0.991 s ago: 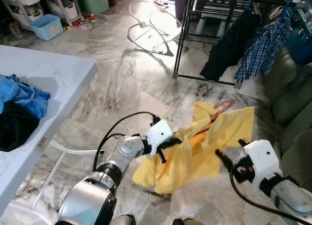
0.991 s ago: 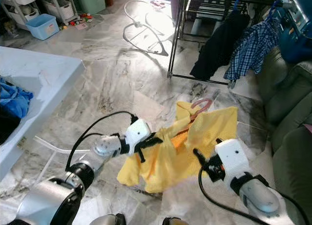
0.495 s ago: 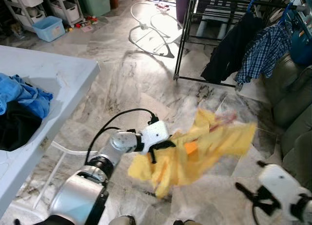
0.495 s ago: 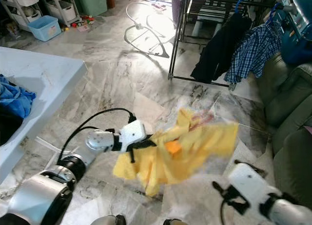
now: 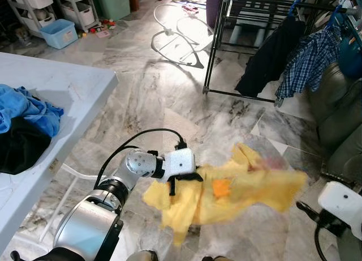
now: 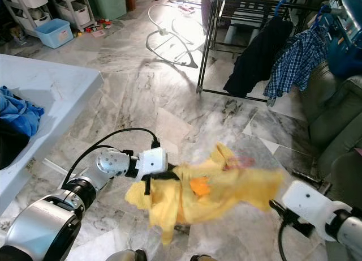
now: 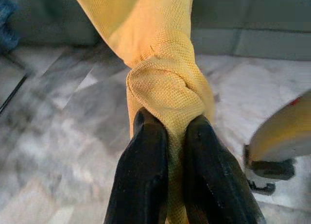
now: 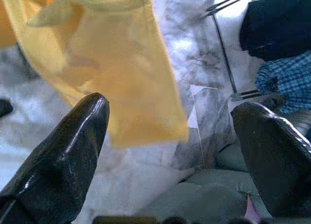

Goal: Hang hanger

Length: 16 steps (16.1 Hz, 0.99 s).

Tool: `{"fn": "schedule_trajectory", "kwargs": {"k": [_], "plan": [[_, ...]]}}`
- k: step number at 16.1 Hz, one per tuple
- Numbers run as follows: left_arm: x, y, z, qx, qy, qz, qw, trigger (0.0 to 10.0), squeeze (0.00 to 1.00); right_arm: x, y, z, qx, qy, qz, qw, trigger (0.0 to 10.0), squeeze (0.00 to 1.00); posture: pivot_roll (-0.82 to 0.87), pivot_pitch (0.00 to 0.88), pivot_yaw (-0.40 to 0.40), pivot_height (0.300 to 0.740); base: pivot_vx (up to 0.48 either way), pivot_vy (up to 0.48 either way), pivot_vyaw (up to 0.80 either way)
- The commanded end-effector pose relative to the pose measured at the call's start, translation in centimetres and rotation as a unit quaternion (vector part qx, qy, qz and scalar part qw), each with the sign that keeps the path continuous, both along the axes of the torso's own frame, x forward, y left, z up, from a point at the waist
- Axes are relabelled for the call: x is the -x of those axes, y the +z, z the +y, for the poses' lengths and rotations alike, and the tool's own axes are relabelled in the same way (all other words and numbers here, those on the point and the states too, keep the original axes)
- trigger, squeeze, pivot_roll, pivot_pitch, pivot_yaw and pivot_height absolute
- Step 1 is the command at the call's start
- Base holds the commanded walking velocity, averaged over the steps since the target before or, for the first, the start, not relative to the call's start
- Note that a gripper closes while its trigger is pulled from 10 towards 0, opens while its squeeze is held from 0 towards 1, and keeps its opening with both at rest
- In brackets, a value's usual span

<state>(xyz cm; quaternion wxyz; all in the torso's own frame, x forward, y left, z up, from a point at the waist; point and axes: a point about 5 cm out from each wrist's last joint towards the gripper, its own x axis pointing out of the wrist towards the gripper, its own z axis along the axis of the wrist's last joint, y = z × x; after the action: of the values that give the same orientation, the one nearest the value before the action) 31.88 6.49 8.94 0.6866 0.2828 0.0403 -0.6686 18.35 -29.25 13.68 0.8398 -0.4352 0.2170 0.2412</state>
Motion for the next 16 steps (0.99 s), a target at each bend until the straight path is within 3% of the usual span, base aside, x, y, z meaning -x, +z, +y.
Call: {"fn": "schedule_trajectory", "kwargs": {"k": [1,5,6,16], "plan": [[0.1,1.5,-1.1,0.03,-0.046,-0.026,0.998,0.0,0.0,0.1,-0.5,0.3,0.0,0.028,0.022,0.999,10.0,0.0,-0.12,0.1,-0.012,0.74,0.0,0.0,0.0],[0.5,2.3,-2.0,0.062,-0.09,-0.025,0.994,0.0,0.0,-0.6,-1.2,0.5,-0.004,0.058,0.041,0.998,10.0,0.0,-0.11,0.104,-0.01,0.74,0.0,0.0,0.0],[0.6,2.4,-2.1,0.067,-0.096,-0.026,0.993,0.0,0.0,-1.1,-1.4,0.6,-0.019,0.055,0.039,0.998,0.0,0.0,-0.1,0.103,-0.01,0.74,0.0,0.0,0.0],[0.9,2.1,-1.9,0.061,-0.114,-0.027,0.991,0.0,0.0,0.1,-1.6,-0.4,-0.055,0.055,0.104,0.992,0.0,0.0,-0.11,0.112,-0.01,0.74,0.0,0.0,0.0]]}}
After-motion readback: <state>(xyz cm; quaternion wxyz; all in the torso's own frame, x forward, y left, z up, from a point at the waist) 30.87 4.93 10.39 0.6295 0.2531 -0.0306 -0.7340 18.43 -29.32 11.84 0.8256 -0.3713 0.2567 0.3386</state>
